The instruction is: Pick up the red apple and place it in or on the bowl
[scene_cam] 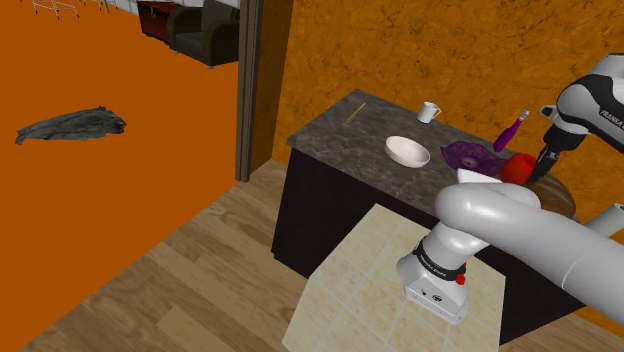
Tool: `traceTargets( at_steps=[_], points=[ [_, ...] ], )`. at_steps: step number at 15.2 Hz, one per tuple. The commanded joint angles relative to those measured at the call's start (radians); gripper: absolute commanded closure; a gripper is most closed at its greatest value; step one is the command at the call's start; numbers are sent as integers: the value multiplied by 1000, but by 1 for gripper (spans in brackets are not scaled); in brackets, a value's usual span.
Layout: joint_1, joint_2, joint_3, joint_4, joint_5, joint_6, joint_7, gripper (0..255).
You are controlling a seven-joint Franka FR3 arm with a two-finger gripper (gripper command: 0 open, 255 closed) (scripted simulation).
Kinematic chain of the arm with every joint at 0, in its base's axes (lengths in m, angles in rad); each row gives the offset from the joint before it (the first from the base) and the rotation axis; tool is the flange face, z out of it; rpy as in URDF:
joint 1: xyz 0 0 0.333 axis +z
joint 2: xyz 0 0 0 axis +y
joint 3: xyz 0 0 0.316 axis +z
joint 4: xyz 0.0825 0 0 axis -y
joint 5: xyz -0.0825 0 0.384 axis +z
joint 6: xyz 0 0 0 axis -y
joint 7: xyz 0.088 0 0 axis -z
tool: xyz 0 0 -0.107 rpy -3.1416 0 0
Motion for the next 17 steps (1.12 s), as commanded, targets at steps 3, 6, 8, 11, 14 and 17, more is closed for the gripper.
traceTargets(
  at_steps=[3,6,8,11,14,17],
  points=[
    [-15,-16,-38,-48,-36,32,8,255],
    [-25,-25,-68,-81,-65,58,14,255],
    [-33,-30,-92,-105,-87,76,19,255],
    [-33,-30,-92,-105,-87,76,19,255],
    [-33,-30,-92,-105,-87,76,19,255],
    [-33,-30,-92,-105,-87,76,19,0]
  ],
)
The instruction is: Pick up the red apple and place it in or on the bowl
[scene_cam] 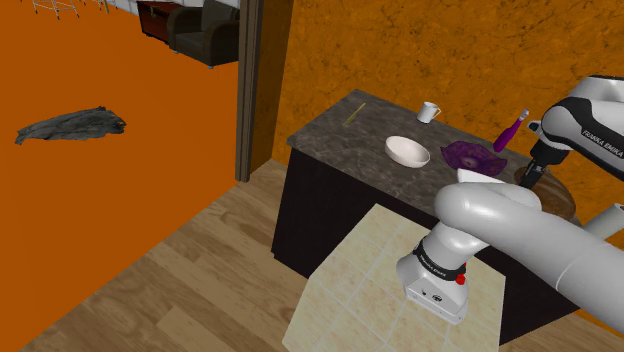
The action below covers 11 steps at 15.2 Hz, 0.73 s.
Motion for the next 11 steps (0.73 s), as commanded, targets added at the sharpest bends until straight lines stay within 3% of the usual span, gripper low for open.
traceTargets(
  at_steps=[1,4,8,11],
  points=[
    [0,0,0,0,0,0,0,0],
    [0,0,0,0,0,0,0,0],
    [29,21,112,91,103,-82,-7,0],
    [29,21,112,91,103,-82,-8,0]
  ],
)
